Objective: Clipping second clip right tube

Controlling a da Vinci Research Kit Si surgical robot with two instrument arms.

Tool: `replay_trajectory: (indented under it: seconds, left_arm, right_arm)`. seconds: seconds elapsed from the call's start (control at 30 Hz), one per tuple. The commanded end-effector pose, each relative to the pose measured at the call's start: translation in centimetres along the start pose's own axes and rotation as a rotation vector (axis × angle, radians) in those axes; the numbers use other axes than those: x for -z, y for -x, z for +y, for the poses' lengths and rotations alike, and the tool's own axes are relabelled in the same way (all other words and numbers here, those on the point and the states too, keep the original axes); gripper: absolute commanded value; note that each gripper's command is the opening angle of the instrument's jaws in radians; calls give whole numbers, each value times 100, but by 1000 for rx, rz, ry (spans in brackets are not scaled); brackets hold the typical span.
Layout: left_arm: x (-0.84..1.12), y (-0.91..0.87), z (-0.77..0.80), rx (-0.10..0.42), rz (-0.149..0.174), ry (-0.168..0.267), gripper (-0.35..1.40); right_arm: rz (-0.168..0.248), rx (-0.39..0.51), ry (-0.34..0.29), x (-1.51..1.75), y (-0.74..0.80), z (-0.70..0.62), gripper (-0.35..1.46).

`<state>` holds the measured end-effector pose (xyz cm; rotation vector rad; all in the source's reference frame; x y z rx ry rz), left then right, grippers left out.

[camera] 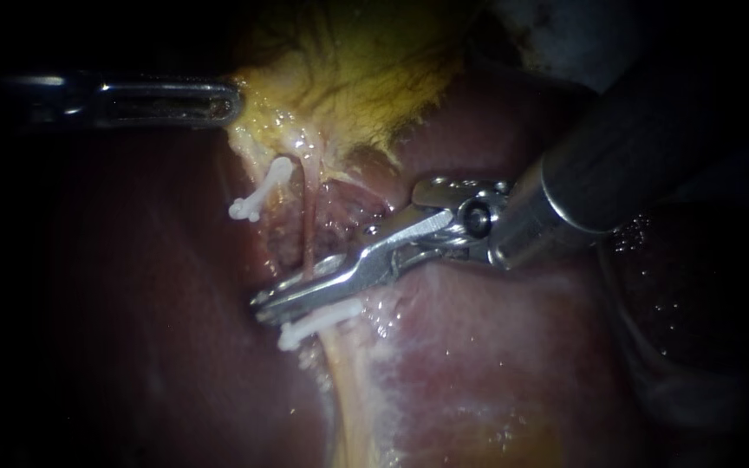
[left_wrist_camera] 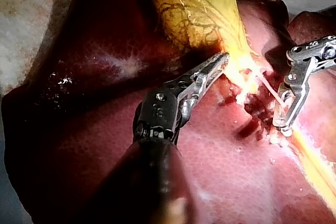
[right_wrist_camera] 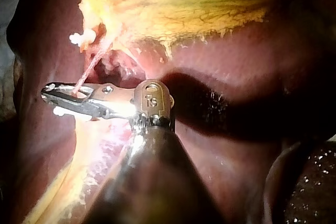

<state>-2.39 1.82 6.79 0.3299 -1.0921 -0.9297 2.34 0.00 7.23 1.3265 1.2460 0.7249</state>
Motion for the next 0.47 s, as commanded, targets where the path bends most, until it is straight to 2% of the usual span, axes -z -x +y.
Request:
replay_trajectory:
  seconds: [0.03, 0.47]
  left_arm:
    - [0, 0, 0, 0, 0, 0, -35]
    - [0, 0, 0, 0, 0, 0, -35]
  right_arm:
    - [0, 1, 0, 0, 0, 1, -35]
    - [0, 2, -1, -1, 3, 2, -35]
